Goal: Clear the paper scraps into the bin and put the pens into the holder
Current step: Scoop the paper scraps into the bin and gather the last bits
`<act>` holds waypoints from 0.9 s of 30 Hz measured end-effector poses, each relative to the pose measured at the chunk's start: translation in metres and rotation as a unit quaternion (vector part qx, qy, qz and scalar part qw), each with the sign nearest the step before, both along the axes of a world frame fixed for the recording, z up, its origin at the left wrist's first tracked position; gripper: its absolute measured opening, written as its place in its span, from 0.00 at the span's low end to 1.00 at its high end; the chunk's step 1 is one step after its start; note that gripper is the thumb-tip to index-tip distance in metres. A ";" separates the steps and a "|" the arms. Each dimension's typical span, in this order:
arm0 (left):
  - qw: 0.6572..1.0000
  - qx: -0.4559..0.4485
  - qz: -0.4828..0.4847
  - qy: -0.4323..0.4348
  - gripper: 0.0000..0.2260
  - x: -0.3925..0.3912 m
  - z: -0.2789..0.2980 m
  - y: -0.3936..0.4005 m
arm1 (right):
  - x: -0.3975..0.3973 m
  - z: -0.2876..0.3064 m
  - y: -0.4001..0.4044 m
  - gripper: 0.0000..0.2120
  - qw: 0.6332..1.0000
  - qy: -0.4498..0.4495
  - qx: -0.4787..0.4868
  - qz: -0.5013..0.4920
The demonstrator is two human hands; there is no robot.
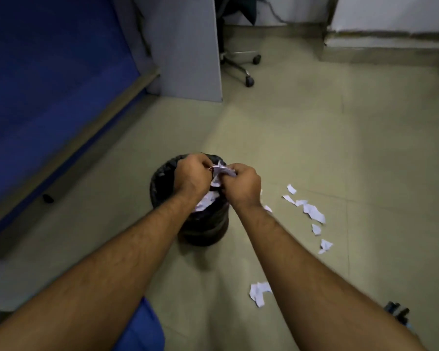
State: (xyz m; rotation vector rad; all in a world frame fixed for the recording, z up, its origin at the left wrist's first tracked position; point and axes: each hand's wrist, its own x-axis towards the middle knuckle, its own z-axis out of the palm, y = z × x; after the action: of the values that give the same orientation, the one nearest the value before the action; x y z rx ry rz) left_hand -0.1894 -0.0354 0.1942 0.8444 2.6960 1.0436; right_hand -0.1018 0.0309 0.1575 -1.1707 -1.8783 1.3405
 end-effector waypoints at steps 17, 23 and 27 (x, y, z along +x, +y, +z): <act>0.995 -0.051 -0.077 -0.047 0.09 -0.039 -0.025 -0.016 | -0.037 0.000 -0.001 0.09 0.994 -0.080 0.079 0.017; 0.976 -0.021 -0.173 -0.133 0.06 0.035 -0.058 0.031 | 0.045 -0.039 0.029 0.08 0.995 -0.035 0.014 -0.094; 0.948 -0.137 -0.228 -0.174 0.08 0.094 -0.124 0.040 | 0.112 -0.106 0.028 0.08 0.984 -0.126 -0.031 -0.126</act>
State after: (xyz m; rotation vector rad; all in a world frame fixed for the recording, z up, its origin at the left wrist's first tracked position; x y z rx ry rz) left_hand -0.0950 0.0042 0.0701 1.0441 2.1372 0.6251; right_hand 0.0097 0.0590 0.0511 -1.6145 -1.7899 1.1614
